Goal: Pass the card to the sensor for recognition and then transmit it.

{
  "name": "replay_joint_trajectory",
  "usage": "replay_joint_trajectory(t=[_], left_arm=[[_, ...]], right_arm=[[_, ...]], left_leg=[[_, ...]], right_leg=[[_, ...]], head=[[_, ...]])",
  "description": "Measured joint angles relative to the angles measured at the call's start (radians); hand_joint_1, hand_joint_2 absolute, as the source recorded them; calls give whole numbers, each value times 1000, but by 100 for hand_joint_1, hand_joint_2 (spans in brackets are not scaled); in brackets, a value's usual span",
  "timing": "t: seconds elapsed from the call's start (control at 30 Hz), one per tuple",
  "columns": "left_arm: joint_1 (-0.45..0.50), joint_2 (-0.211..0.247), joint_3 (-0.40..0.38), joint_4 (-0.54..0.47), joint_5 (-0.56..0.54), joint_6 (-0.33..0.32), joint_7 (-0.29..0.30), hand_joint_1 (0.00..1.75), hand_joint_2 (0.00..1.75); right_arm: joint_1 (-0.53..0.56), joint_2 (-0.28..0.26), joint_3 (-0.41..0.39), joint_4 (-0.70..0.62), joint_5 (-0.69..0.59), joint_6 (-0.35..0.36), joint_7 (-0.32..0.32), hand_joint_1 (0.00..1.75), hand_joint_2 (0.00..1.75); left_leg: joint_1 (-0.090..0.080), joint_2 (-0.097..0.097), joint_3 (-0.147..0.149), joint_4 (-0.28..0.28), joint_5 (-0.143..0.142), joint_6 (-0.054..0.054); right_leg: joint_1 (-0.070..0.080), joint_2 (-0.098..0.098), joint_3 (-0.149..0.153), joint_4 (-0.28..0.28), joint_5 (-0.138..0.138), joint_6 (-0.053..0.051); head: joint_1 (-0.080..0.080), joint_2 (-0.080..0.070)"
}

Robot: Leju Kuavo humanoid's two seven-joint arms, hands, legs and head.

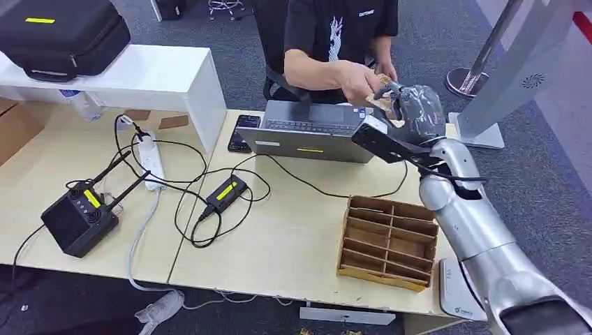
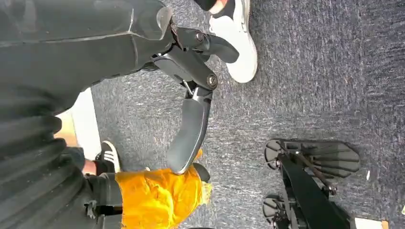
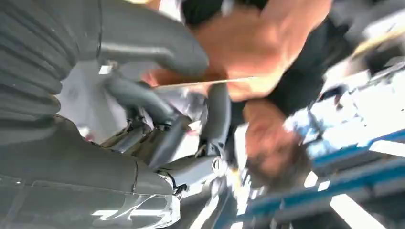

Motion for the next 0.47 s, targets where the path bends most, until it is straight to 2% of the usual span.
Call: replay_joint_trajectory(t=[0.13, 0.27, 0.33, 0.47], left_arm=[[0, 3, 0, 0, 9, 0, 0, 0, 175], [2, 4, 0, 0, 24, 5, 0, 0, 175], [3, 4, 1, 0, 34, 8, 0, 0, 175], [7, 4, 6, 0, 54, 21, 0, 0, 175]], right_arm=[[8, 0, 35, -1, -59, 46, -26, 0, 175], [60, -6, 50, -58, -91, 45, -48, 0, 175], [102, -17, 55, -105, -105, 31, -60, 0, 175], [242, -56, 40, -275, -105, -56, -92, 0, 175]], left_leg=[[0, 0, 0, 0, 0, 0], [0, 0, 0, 0, 0, 0], [0, 0, 0, 0, 0, 0], [0, -1, -1, 0, -1, 1]], right_leg=[[0, 0, 0, 0, 0, 0], [0, 0, -1, 0, 0, 0], [0, 0, -1, 0, 0, 0], [0, -2, -1, -1, -1, 1]], head=[[0, 0], [0, 0], [0, 0], [0, 0]])
